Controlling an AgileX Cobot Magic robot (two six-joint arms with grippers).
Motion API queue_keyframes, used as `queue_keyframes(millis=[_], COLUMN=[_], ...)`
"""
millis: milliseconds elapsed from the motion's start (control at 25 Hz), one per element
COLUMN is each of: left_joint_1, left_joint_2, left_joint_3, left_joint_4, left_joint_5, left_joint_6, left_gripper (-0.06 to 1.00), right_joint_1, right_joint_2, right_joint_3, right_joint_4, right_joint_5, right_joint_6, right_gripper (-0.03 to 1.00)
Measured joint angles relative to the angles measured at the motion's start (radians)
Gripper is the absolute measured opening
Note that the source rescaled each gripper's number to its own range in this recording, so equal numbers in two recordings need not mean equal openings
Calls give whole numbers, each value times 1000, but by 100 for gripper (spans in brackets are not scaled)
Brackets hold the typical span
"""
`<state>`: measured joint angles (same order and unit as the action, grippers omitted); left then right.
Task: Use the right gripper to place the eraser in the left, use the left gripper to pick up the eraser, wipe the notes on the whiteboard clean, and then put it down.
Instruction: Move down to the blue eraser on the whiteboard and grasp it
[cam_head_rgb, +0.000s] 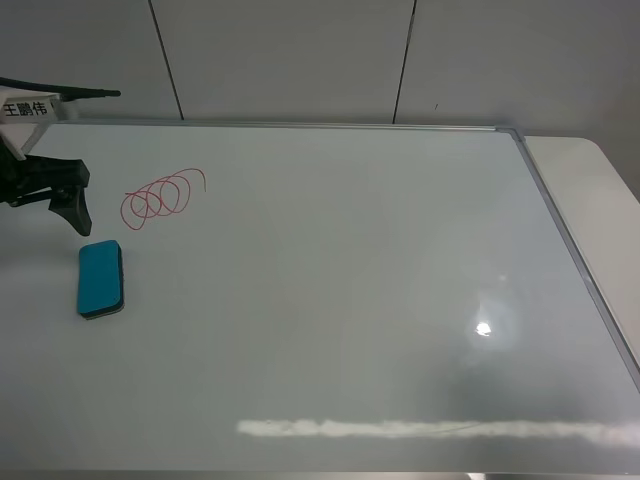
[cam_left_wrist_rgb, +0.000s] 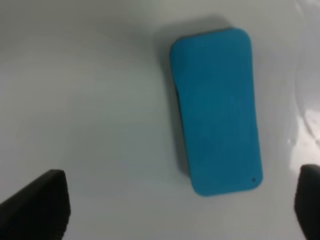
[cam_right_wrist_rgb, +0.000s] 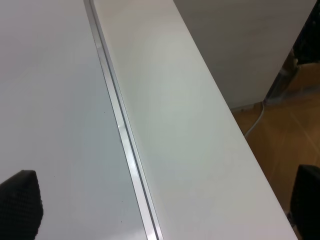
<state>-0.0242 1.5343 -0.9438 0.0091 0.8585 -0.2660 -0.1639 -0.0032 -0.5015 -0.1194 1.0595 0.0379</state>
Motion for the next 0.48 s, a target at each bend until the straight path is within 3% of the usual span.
queue_keyframes(millis=[160,480], left_joint_1=[0,-21], left_joint_2=[55,144], left_joint_3=[0,0], left_joint_4=[0,-9], left_joint_5=[-73,-108], left_joint_6=[-3,-3], left_gripper=[79,79], right_joint_1=[0,0], right_joint_2=[0,0], right_joint_3=[0,0], right_joint_4=[0,0], right_joint_5=[0,0], right_joint_6=[0,0], right_gripper=[100,100])
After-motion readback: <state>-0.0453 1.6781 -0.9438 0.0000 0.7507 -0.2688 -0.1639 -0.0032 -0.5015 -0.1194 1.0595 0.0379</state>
